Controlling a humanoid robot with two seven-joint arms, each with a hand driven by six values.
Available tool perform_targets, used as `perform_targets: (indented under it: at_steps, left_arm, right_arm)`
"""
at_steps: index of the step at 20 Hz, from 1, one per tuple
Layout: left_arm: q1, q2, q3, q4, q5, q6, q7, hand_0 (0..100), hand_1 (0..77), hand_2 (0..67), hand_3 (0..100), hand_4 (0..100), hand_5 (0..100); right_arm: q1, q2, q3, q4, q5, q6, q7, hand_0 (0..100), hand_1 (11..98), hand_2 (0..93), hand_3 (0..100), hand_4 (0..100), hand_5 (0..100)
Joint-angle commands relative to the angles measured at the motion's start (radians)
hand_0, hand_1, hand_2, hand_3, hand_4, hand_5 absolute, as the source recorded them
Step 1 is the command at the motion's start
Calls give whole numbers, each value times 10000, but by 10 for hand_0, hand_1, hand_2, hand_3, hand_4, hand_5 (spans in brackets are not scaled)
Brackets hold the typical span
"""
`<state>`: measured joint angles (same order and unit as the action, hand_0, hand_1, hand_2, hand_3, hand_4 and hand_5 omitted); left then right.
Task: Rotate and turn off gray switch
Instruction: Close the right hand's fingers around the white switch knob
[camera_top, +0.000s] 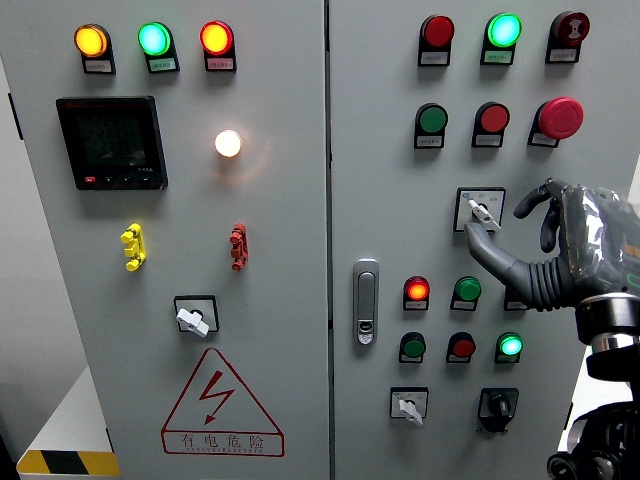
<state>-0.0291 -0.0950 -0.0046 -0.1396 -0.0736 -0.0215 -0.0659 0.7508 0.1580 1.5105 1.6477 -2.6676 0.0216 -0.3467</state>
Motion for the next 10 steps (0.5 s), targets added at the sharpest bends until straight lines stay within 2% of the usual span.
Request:
perform_targets:
  at_steps: [1, 10]
  left_arm:
    - [0, -1, 0, 0, 0, 0, -16, 0, 0, 131, 183, 96, 118]
    - [0, -1, 0, 0, 0, 0, -16, 0, 0, 131, 183, 96, 118]
  right_arm:
    - [23, 0, -26, -109, 0, -1, 0, 0, 365, 617, 996, 982, 1000]
    - [192, 0, -57, -370, 0, 30, 0, 0, 360, 624, 994, 982, 1000]
